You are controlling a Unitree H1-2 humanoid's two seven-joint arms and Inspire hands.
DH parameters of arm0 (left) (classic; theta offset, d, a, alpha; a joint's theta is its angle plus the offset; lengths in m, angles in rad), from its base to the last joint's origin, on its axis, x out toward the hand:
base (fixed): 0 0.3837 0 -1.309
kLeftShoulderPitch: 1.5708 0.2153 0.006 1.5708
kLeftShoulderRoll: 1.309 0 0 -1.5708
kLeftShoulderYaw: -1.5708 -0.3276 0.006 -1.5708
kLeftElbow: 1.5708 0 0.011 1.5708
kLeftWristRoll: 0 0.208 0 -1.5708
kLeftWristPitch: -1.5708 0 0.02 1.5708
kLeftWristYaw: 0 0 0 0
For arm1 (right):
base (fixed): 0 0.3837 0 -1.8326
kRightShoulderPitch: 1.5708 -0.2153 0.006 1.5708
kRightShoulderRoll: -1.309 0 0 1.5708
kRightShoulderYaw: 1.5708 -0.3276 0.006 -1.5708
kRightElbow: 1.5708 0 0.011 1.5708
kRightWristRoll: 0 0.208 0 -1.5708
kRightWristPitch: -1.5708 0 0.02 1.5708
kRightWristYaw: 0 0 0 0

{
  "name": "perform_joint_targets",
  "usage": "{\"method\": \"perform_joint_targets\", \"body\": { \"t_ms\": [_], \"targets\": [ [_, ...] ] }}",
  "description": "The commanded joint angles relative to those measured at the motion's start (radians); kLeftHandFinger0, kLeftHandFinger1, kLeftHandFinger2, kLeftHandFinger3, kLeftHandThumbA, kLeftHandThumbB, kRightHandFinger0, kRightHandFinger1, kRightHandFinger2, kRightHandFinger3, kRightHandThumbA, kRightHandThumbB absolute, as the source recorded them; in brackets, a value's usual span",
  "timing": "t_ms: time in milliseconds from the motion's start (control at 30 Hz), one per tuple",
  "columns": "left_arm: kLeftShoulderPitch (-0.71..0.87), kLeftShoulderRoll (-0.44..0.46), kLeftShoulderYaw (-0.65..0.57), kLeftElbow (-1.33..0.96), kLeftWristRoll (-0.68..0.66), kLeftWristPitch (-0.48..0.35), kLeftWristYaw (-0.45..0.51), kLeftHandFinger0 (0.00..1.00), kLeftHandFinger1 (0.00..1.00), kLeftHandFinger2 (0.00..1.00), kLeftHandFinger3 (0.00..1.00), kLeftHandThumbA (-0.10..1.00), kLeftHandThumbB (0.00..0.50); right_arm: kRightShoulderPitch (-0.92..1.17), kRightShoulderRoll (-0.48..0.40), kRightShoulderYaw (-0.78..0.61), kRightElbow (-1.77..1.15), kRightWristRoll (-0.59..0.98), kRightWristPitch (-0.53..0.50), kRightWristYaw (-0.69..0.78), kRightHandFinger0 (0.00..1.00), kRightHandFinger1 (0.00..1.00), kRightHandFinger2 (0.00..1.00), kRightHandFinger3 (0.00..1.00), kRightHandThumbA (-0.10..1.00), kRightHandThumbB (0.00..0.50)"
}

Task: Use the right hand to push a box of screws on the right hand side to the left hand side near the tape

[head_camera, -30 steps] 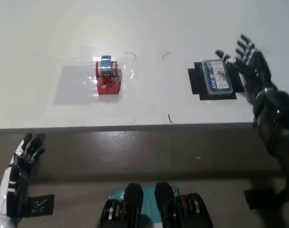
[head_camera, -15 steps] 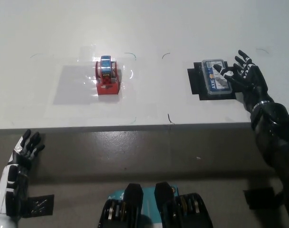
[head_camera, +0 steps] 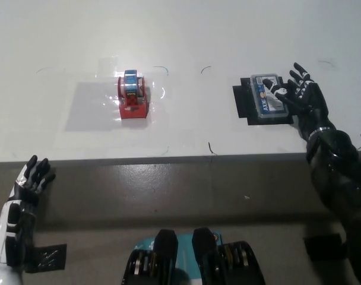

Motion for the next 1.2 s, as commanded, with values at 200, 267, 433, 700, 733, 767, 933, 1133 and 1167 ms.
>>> {"method": "perform_joint_targets", "body": {
  "t_ms": [200,267,433,700,733,767,933,1133,1167],
  "targets": [
    [0.003,0.016,0.009,-0.075,-0.029,-0.026,-0.011,1.0,1.0,1.0,1.0,1.0,0.209,-0.015,0.083,0.015,0.006,-0.001,0.024,0.002,1.0,1.0,1.0,1.0,1.0,0.317],
    [0.007,0.015,0.007,-0.081,-0.038,-0.019,-0.012,1.0,1.0,1.0,1.0,1.0,0.217,-0.02,0.1,0.02,0.004,-0.005,0.01,-0.006,1.0,1.0,1.0,1.0,1.0,0.309],
    [0.017,0.007,0.003,-0.1,-0.035,-0.004,-0.009,1.0,1.0,1.0,1.0,1.0,0.229,-0.037,0.136,0.034,0.004,-0.011,0.031,-0.036,1.0,1.0,1.0,1.0,1.0,0.365],
    [0.016,0.011,0.011,-0.109,-0.02,-0.011,-0.003,1.0,1.0,1.0,1.0,1.0,0.236,-0.061,0.189,0.009,-0.003,0.027,0.008,-0.035,1.0,1.0,1.0,1.0,1.0,0.347],
    [0.015,0.014,0.011,-0.109,-0.031,-0.013,-0.007,1.0,1.0,1.0,1.0,1.0,0.236,-0.066,0.2,0.007,-0.003,0.028,0.005,-0.043,1.0,1.0,1.0,1.0,1.0,0.343],
    [0.015,0.015,0.012,-0.109,-0.033,-0.015,-0.007,1.0,1.0,1.0,1.0,1.0,0.237,-0.068,0.205,0.006,-0.003,0.027,0.007,-0.048,1.0,1.0,1.0,1.0,1.0,0.343],
    [0.011,0.018,0.013,-0.115,-0.033,-0.021,-0.009,1.0,1.0,1.0,1.0,1.0,0.241,-0.081,0.234,-0.003,-0.004,0.036,0.004,-0.044,1.0,1.0,1.0,1.0,1.0,0.359],
    [0.004,0.022,0.014,-0.124,-0.04,-0.01,-0.009,1.0,1.0,1.0,1.0,1.0,0.245,-0.095,0.253,0.011,-0.002,0.024,0.011,-0.041,1.0,1.0,1.0,1.0,1.0,0.369],
    [0.003,0.021,0.014,-0.126,-0.035,-0.009,-0.006,1.0,1.0,1.0,1.0,1.0,0.246,-0.098,0.258,0.014,-0.002,0.022,0.016,-0.044,1.0,1.0,1.0,1.0,1.0,0.354]
  ]
}}
